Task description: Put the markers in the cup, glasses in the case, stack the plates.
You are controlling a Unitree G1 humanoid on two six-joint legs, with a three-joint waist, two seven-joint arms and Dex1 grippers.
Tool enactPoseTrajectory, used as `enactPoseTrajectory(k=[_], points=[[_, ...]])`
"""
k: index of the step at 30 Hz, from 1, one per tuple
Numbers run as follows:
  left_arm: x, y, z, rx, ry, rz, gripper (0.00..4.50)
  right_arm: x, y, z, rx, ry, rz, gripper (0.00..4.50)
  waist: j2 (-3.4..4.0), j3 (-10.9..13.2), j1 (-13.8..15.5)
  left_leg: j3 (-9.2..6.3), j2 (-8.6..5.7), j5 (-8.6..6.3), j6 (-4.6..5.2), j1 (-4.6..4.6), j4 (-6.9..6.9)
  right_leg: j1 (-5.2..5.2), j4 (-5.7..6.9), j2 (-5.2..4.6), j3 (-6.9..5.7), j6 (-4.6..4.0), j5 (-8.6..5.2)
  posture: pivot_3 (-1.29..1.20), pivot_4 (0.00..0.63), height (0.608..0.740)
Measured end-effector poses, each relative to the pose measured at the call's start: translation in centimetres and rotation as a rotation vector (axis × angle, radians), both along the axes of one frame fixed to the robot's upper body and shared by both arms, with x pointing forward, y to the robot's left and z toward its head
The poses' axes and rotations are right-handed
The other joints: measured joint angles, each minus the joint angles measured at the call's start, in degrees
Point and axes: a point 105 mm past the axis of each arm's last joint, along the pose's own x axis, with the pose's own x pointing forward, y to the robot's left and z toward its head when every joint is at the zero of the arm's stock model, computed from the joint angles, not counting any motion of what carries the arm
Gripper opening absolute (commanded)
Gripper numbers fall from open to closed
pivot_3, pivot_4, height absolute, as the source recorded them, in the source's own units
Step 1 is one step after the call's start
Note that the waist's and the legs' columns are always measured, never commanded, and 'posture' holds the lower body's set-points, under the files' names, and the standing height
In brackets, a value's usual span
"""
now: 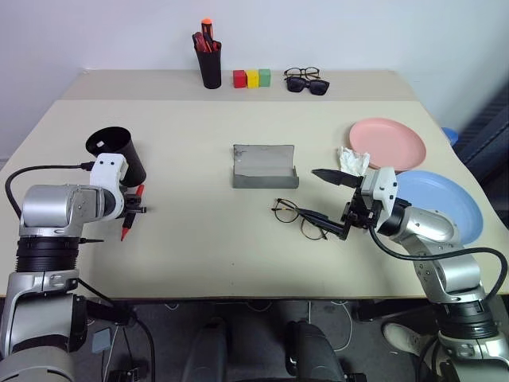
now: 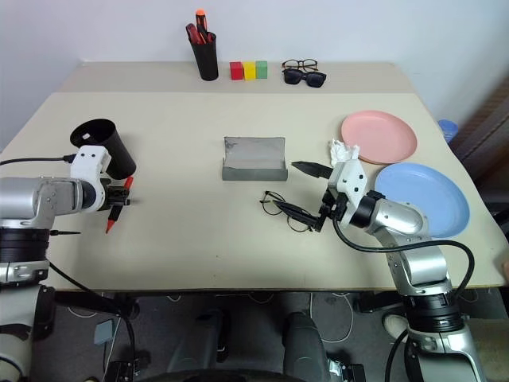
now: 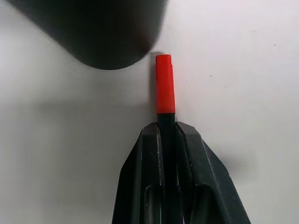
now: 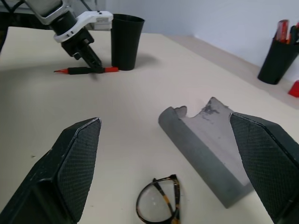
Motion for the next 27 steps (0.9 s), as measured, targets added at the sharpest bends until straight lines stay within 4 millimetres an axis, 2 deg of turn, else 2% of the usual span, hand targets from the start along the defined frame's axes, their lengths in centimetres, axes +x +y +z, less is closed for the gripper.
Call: enactPoseTrajectory(k=[3, 7, 9, 10, 11, 14, 16, 19, 22, 27], points=[[-1.5, -3.7, 0.8, -0.017, -0.102, -0.237, 0.05, 0.0, -0.2, -0.3, -0.003, 0.003, -0.003, 4.5, -0.02, 0.02, -0.15, 0.02, 0.0, -0.01, -0.02, -0.08, -0.03, -0.08, -0.07, -0.03, 0.02, -0.07, 0.02, 0.0, 0.15, 0.74], [-3.9, -10.1, 5.2, 0.016, -0.426, -0.6, 0.05, 0.2, -0.5, -0.5, -0.001, 0.01, -0.011, 4.5, 0.01, 0.01, 0.06, 0.05, 0.0, -0.01, -0.03, -0.14, -0.01, -0.12, -0.12, -0.06, 0.04, -0.17, 0.0, 0.0, 0.15, 0.74], [-3.8, -12.2, 7.3, 0.035, -0.629, -0.636, 0.05, 0.3, -0.5, -0.7, 0.005, 0.015, -0.014, 4.5, 0.04, -0.01, 0.29, 0.07, -0.01, -0.01, -0.01, -0.12, 0.04, -0.06, -0.12, -0.07, 0.04, -0.16, -0.01, 0.0, 0.15, 0.74], [-3.3, -12.6, 8.1, 0.052, -0.721, -0.606, 0.05, 0.4, -0.4, -0.6, 0.014, 0.012, -0.013, 4.5, 0.03, -0.01, 0.54, 0.08, -0.01, 0.0, 0.0, -0.11, 0.06, -0.05, -0.12, -0.06, 0.04, -0.15, -0.01, 0.0, 0.15, 0.74], [-2.7, -12.7, 8.7, 0.069, -0.787, -0.572, 0.05, 0.4, -0.3, -0.5, 0.021, 0.01, -0.011, 4.5, 0.03, -0.01, 0.61, 0.08, 0.0, 0.0, 0.01, -0.1, 0.08, -0.06, -0.11, -0.03, 0.04, -0.14, -0.01, 0.0, 0.15, 0.74], [-0.2, -11.4, 12.0, 0.077, -1.051, -0.317, 0.05, 0.5, 0.3, 0.1, 0.083, 0.003, 0.008, 4.5, -0.01, 0.01, 1.03, 0.07, 0.0, 0.01, 0.02, -0.1, 0.12, -0.04, -0.1, 0.01, 0.04, -0.11, 0.01, 0.0, 0.15, 0.74], [0.7, -9.8, 13.8, 0.103, -1.162, -0.167, 0.05, 0.5, 0.7, 0.6, 0.117, -0.01, 0.037, 4.5, -0.01, 0.01, 1.06, 0.08, -0.01, 0.01, 0.03, -0.1, 0.1, -0.03, -0.09, 0.01, 0.05, -0.09, 0.03, 0.0, 0.15, 0.74], [2.3, -6.5, 15.2, 0.206, -1.253, 0.068, 0.05, 0.3, 1.6, 1.6, 0.177, -0.033, 0.089, 4.5, -0.01, 0.01, 1.16, 0.05, -0.01, 0.02, 0.04, -0.1, 0.08, -0.04, -0.02, 0.05, 0.03, 0.12, 0.15, 0.0, 0.15, 0.74], [2.9, -4.5, 15.8, 0.286, -1.297, 0.213, 0.05, 0.2, 2.3, 2.6, 0.206, -0.068, 0.134, 4.5, -0.01, 0.01, 1.16, 0.06, -0.01, 0.01, 0.04, -0.1, 0.09, -0.02, -0.02, 0.04, 0.04, 0.15, 0.14, 0.0, 0.15, 0.74], [3.5, -2.5, 14.6, 0.388, -1.283, 0.332, 0.05, 0.5, 2.9, 2.8, 0.226, -0.076, 0.156, 4.5, -0.03, 0.01, 1.18, 0.05, -0.01, 0.02, 0.03, -0.1, 0.09, -0.03, -0.01, 0.05, 0.03, 0.16, 0.15, 0.0, 0.15, 0.74]])
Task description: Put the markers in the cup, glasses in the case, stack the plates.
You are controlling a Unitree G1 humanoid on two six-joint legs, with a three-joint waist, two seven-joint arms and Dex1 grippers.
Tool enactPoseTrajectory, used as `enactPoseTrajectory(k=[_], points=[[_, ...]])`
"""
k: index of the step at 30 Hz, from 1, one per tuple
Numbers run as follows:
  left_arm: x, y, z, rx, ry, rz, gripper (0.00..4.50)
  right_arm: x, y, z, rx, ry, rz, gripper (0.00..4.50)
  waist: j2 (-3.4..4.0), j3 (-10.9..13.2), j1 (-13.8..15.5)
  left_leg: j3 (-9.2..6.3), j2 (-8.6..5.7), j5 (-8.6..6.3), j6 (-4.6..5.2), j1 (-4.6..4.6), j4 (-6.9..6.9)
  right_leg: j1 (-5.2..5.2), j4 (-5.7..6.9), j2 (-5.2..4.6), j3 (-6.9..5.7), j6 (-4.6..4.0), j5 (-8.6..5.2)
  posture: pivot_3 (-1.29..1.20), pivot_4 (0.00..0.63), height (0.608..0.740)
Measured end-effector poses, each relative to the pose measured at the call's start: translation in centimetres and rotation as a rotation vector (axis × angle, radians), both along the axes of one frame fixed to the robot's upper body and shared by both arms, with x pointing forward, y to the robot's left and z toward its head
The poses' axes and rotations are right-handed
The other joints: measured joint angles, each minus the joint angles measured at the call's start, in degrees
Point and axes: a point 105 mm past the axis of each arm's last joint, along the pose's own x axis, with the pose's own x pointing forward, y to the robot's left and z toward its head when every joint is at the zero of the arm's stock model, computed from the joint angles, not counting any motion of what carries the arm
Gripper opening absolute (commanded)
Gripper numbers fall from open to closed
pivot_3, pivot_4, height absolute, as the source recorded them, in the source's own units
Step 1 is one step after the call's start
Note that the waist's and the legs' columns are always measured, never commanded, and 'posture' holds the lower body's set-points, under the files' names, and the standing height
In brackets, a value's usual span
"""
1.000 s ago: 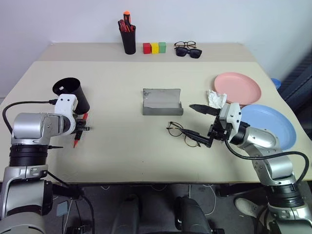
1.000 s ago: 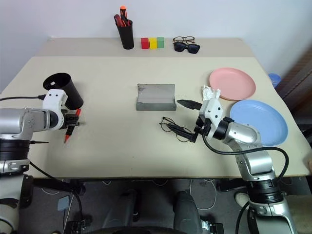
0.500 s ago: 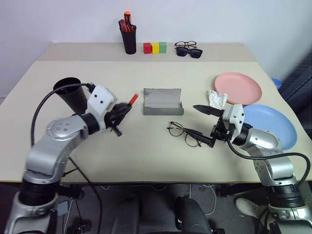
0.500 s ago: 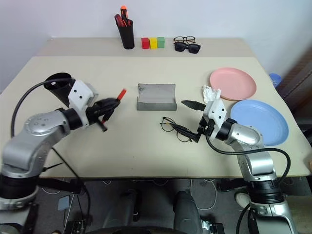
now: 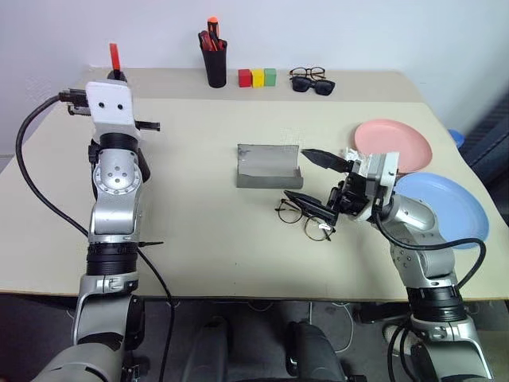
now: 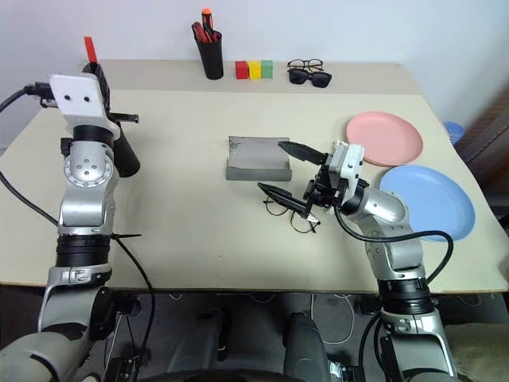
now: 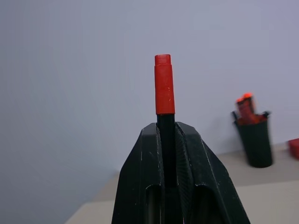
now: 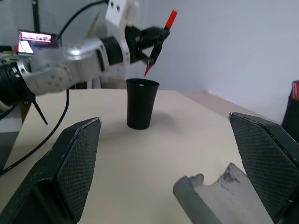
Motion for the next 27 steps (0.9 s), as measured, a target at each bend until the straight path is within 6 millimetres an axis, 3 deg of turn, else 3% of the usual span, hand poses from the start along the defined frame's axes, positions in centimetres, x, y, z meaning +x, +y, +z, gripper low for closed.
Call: enactPoseTrajectory(k=[10, 13, 17, 18, 21, 23, 27], points=[[0.1, 2.8, -1.6, 0.03, -0.001, 0.112, 0.05, 0.0, 0.2, -0.3, 0.001, 0.009, 0.009, 4.5, 0.0, 0.0, -0.03, 0.01, 0.0, 0.0, -0.01, 0.0, -0.01, -0.01, 0.02, 0.0, 0.0, 0.0, 0.0, 0.0, 0.15, 0.74], [0.3, 3.3, -2.9, 0.029, 0.025, 0.126, 1.21, 0.0, 0.1, -0.3, 0.001, 0.01, 0.007, 4.5, 0.0, 0.0, -0.03, 0.01, 0.0, 0.0, -0.01, 0.0, -0.01, -0.01, 0.01, 0.0, 0.0, 0.0, 0.0, 0.0, 0.15, 0.74], [0.4, 3.4, -4.2, 0.02, 0.048, 0.119, 3.11, 0.0, -0.1, -0.5, -0.004, 0.016, -0.002, 4.5, 0.0, 0.0, 0.02, 0.01, 0.0, -0.01, -0.01, 0.0, -0.01, -0.01, 0.01, 0.0, 0.0, 0.0, 0.0, 0.0, 0.15, 0.74], [0.4, 3.2, -4.3, 0.013, 0.051, 0.106, 3.11, 0.0, -0.2, -0.5, -0.005, 0.016, -0.005, 4.5, 0.0, 0.0, 0.04, 0.01, 0.0, -0.01, -0.02, 0.0, -0.01, 0.0, 0.01, 0.0, -0.01, 0.0, 0.0, 0.0, 0.15, 0.74], [0.4, 1.6, -4.8, -0.039, 0.05, -0.004, 3.11, 0.1, -0.7, -0.5, -0.012, 0.02, -0.026, 4.5, 0.0, 0.0, 0.04, 0.02, 0.0, -0.01, -0.02, 0.0, -0.01, 0.0, -0.01, -0.01, 0.0, 0.0, 0.0, 0.0, 0.15, 0.74], [0.5, -0.5, -4.7, -0.05, 0.095, -0.12, 3.11, 0.2, -1.1, -0.6, -0.019, 0.023, -0.044, 4.5, -0.01, 0.01, 0.04, 0.01, 0.0, -0.01, -0.02, -0.01, 0.0, 0.0, 0.01, -0.01, -0.01, 0.0, 0.0, 0.0, 0.15, 0.74], [0.9, -9.0, -5.1, 0.127, 0.475, -0.626, 3.11, -0.4, -2.4, -1.1, -0.037, 0.052, -0.107, 4.5, -0.01, 0.01, 0.12, 0.01, 0.0, -0.01, -0.03, -0.02, 0.01, 0.01, 0.0, -0.01, 0.0, -0.22, -0.13, 0.0, 0.15, 0.74]])
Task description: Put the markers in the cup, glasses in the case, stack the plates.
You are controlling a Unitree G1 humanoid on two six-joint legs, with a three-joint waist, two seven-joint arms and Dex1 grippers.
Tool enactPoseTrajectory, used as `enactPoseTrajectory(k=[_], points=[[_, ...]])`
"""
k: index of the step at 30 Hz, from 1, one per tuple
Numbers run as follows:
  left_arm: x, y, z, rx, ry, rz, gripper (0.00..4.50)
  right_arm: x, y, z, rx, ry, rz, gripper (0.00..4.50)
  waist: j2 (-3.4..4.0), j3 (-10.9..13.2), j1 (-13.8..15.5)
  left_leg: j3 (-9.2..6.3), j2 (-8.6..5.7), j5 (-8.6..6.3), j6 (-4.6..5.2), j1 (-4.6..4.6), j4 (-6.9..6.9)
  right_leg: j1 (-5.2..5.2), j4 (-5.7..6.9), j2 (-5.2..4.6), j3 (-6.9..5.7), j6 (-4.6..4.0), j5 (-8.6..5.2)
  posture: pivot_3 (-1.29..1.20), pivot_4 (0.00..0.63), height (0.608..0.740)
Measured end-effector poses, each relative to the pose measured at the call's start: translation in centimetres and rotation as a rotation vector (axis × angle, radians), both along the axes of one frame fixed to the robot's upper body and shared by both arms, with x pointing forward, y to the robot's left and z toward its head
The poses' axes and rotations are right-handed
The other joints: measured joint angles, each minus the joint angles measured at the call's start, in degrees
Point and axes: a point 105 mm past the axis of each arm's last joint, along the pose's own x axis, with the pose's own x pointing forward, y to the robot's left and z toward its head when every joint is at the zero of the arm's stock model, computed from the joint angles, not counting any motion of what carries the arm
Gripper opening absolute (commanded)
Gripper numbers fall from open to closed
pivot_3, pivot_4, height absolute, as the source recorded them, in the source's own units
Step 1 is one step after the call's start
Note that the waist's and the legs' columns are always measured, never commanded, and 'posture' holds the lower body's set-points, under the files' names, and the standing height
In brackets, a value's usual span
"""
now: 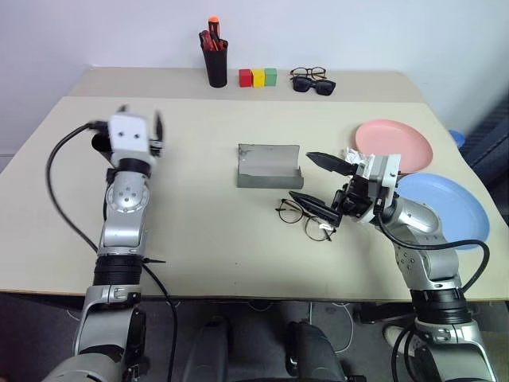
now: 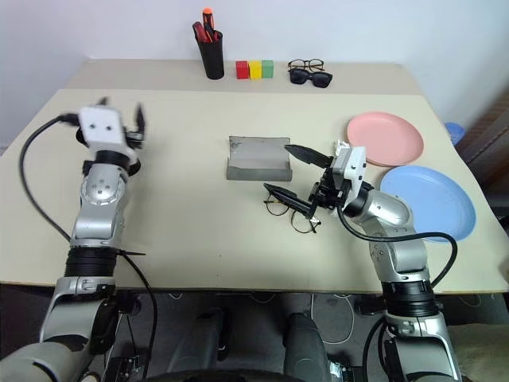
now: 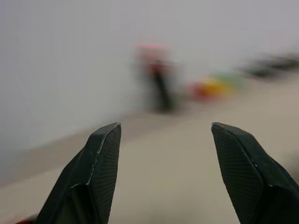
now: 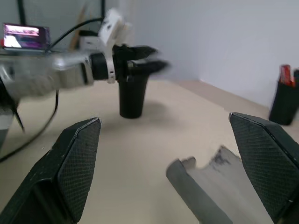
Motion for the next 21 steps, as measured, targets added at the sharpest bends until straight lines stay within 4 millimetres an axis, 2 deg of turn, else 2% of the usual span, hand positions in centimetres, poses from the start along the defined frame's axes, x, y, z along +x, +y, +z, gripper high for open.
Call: enactPoseTrajectory(k=[1, 3, 6, 9, 15, 20, 21], points=[[-0.4, -1.7, -0.3, 0.034, 0.088, -0.122, 3.11, -0.2, -0.4, -0.2, -0.008, 0.01, -0.018, 4.5, 0.0, 0.0, -0.18, 0.02, 0.0, -0.01, 0.0, 0.0, -0.01, 0.0, -0.05, 0.0, 0.01, -0.03, -0.01, 0.0, 0.15, 0.74], [-1.1, -3.8, -1.2, 0.095, 0.209, -0.283, 3.11, -0.7, -1.2, -0.5, -0.011, 0.019, -0.06, 4.5, 0.03, 0.0, -0.34, 0.02, 0.01, -0.01, 0.01, 0.02, -0.04, -0.02, -0.05, 0.0, 0.0, 0.0, -0.04, 0.0, 0.15, 0.74], [-1.3, -5.2, -3.4, 0.216, 0.356, -0.445, 3.11, -1.3, -2.7, -0.9, -0.022, 0.035, -0.136, 4.5, 0.05, 0.01, -0.61, 0.01, 0.04, 0.0, 0.02, 0.1, -0.1, -0.04, -0.01, 0.02, 0.0, 0.13, -0.15, 0.0, 0.15, 0.74], [0.0, -6.0, -4.9, 0.32, 0.437, -0.5, 3.11, -1.8, -3.3, -1.0, -0.018, 0.033, -0.184, 4.5, 0.05, 0.01, -0.3, 0.03, 0.04, 0.0, 0.02, 0.07, -0.04, -0.04, -0.05, 0.02, 0.01, 0.13, -0.15, 0.0, 0.15, 0.74], [2.9, -8.1, -7.1, 0.494, 0.498, -0.501, 3.11, -2.9, -3.5, -0.5, -0.011, 0.008, -0.247, 4.5, -0.01, 0.03, 0.35, -0.02, 0.0, -0.03, 0.08, -0.45, 0.11, -0.27, -0.23, 0.0, -0.02, 0.15, -0.13, 0.0, 0.15, 0.74], [3.4, -9.9, -7.4, 0.563, 0.476, -0.544, 0.89, -3.6, -3.9, -0.9, -0.011, 0.018, -0.305, 4.5, -0.07, 0.07, 0.72, -0.01, -0.01, -0.03, 0.1, -0.72, 0.09, -0.67, -0.04, 0.0, -0.02, 0.22, 0.1, 0.0, 0.15, 0.74], [3.3, -10.2, -7.3, 0.577, 0.47, -0.555, 0.3, -3.8, -4.0, -0.9, -0.011, 0.017, -0.319, 4.5, -0.07, 0.07, 0.79, -0.01, -0.01, -0.02, 0.1, -0.72, 0.08, -0.7, 0.01, 0.0, -0.02, 0.27, 0.07, 0.0, 0.15, 0.74]])
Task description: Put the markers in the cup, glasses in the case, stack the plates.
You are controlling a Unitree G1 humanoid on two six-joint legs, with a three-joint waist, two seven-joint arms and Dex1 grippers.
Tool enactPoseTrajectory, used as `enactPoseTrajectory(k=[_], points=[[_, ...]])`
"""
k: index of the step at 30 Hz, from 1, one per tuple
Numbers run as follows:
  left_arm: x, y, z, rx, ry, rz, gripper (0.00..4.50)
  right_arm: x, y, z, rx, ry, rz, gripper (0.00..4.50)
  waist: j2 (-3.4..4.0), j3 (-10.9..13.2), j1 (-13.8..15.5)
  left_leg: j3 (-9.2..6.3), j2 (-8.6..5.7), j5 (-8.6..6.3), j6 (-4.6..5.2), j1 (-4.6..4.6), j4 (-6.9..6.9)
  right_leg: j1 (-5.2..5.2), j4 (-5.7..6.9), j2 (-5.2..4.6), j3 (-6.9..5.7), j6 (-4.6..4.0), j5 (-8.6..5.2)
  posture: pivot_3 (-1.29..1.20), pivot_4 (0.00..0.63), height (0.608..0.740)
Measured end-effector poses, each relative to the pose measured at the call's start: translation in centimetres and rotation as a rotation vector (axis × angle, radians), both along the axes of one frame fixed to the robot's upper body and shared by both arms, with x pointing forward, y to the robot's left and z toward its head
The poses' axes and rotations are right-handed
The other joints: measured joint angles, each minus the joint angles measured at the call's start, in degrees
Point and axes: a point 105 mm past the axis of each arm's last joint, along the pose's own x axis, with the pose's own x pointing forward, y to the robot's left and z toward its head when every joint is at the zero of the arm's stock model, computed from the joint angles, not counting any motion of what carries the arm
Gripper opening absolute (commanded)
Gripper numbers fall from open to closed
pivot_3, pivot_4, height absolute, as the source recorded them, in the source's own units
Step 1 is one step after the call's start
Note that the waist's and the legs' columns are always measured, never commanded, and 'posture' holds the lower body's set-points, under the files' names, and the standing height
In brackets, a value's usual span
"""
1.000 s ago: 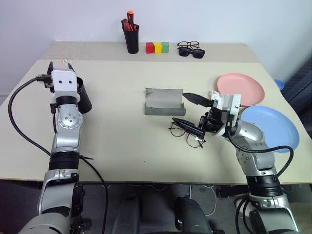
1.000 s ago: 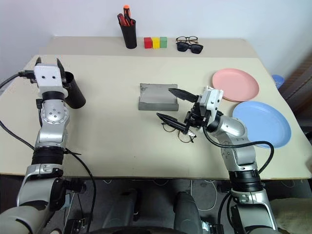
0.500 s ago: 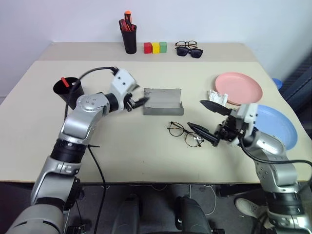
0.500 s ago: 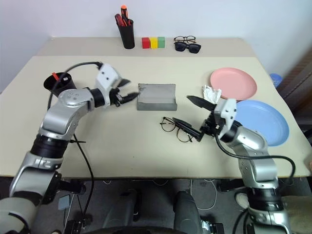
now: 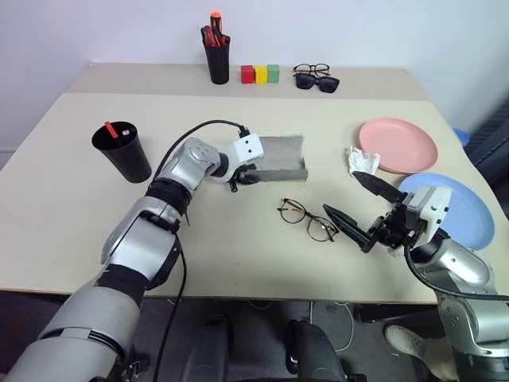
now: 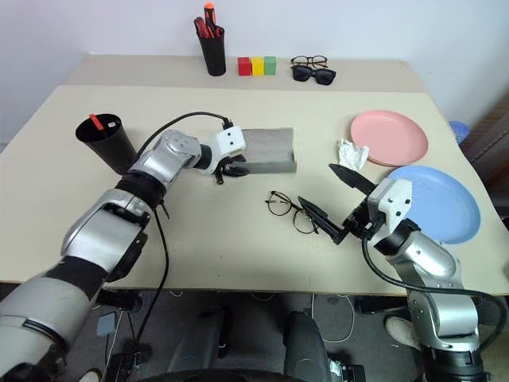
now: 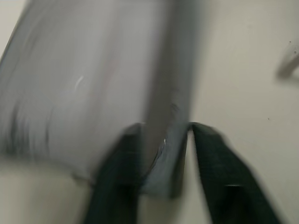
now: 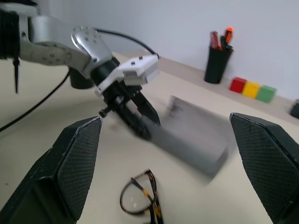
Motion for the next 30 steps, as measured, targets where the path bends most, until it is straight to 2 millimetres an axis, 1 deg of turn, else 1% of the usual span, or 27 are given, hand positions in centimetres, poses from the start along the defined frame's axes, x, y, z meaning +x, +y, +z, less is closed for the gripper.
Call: enactPoseTrajectory(k=[1, 2, 5, 8, 10, 13, 15, 19, 21, 23, 26, 30], points=[[-0.1, -0.2, 0.0, 0.005, 0.003, -0.012, 0.03, -0.2, -0.1, 0.1, 0.0, -0.004, -0.012, 4.5, 0.0, 0.0, 0.06, 0.0, 0.01, 0.0, 0.0, 0.02, 0.0, 0.0, 0.01, 0.0, 0.0, 0.06, -0.05, 0.0, 0.15, 0.74], [0.0, -0.1, -0.1, 0.006, 0.006, -0.006, 0.03, -0.3, -0.2, 0.1, 0.0, -0.007, -0.02, 4.5, 0.0, 0.0, 0.05, 0.0, 0.02, 0.0, 0.0, 0.02, 0.01, -0.01, 0.01, 0.01, 0.0, 0.13, -0.1, 0.0, 0.15, 0.74], [-0.2, -0.3, -0.2, 0.017, 0.013, -0.036, 0.03, -0.4, -0.4, 0.1, 0.003, -0.007, -0.04, 4.5, -0.01, 0.01, 0.14, 0.02, 0.01, 0.0, 0.0, 0.0, 0.07, 0.0, 0.0, 0.0, 0.01, -0.06, -0.18, 0.0, 0.15, 0.74], [-0.5, -0.3, -0.3, 0.021, 0.034, -0.059, 0.03, -0.5, -0.3, 0.2, 0.002, -0.017, -0.049, 4.5, -0.01, 0.01, 0.46, 0.01, 0.02, 0.0, 0.0, 0.0, 0.07, 0.0, 0.0, 0.0, 0.01, -0.08, -0.17, 0.0, 0.15, 0.74], [-0.8, -0.1, -0.3, 0.019, 0.061, -0.084, 0.03, -0.5, -0.4, 0.3, 0.003, -0.02, -0.055, 4.5, -0.01, 0.01, 0.53, 0.01, 0.01, 0.0, 0.0, -0.01, 0.06, 0.0, 0.0, 0.0, 0.01, -0.19, -0.09, 0.0, 0.15, 0.74], [-1.9, 0.7, -0.2, 0.037, 0.106, -0.17, 0.03, -0.4, -0.3, 0.4, 0.004, -0.024, -0.055, 4.5, -0.01, 0.01, 0.41, 0.01, 0.02, 0.0, 0.0, 0.01, 0.02, 0.0, 0.01, 0.0, 0.01, -0.28, -0.05, 0.0, 0.15, 0.74], [-3.0, 1.6, -0.4, 0.052, 0.127, -0.232, 0.03, -0.4, -0.2, 0.5, 0.004, -0.032, -0.05, 4.5, 0.0, 0.01, 0.24, 0.01, 0.03, 0.0, 0.0, 0.03, -0.01, -0.01, 0.03, 0.01, 0.02, -0.29, -0.05, 0.0, 0.15, 0.74], [-5.4, 4.2, -1.0, 0.091, 0.166, -0.304, 0.03, -0.3, -0.1, 0.6, 0.004, -0.036, -0.042, 4.5, 0.01, 0.0, -0.08, 0.0, 0.05, 0.0, 0.0, 0.04, 0.02, -0.01, 0.08, 0.01, 0.03, -0.32, -0.05, 0.0, 0.15, 0.74], [-7.2, 6.7, -1.2, 0.134, 0.198, -0.317, 0.03, -0.3, -0.1, 0.5, 0.004, -0.033, -0.038, 4.5, 0.03, -0.01, -0.99, 0.0, 0.05, 0.0, 0.01, 0.07, 0.01, 0.01, 0.1, 0.01, 0.06, -0.34, -0.06, 0.0, 0.15, 0.74], [-8.8, 8.5, -1.2, 0.175, 0.229, -0.318, 0.03, -0.2, -0.2, 0.2, 0.004, -0.019, -0.04, 4.5, 0.03, 0.0, -1.07, -0.01, 0.06, 0.01, 0.01, 0.08, 0.05, 0.01, 0.15, 0.02, 0.06, -0.35, -0.07, 0.0, 0.15, 0.74], [-10.0, 9.7, -0.7, 0.206, 0.245, -0.307, 0.03, 0.0, -0.2, 0.0, 0.005, -0.013, -0.032, 4.5, 0.05, -0.01, -0.78, -0.03, 0.06, 0.02, 0.01, 0.08, 0.13, 0.08, 0.16, 0.02, 0.05, -0.37, -0.07, 0.0, 0.15, 0.74], [-10.3, 10.1, 0.2, 0.2, 0.228, -0.273, 0.03, 0.1, 0.0, 0.1, 0.004, -0.017, -0.023, 4.5, 0.05, -0.01, -0.78, -0.02, 0.06, 0.01, 0.01, 0.07, 0.18, 0.13, 0.09, 0.01, 0.05, -0.35, -0.09, 0.0, 0.15, 0.74]])
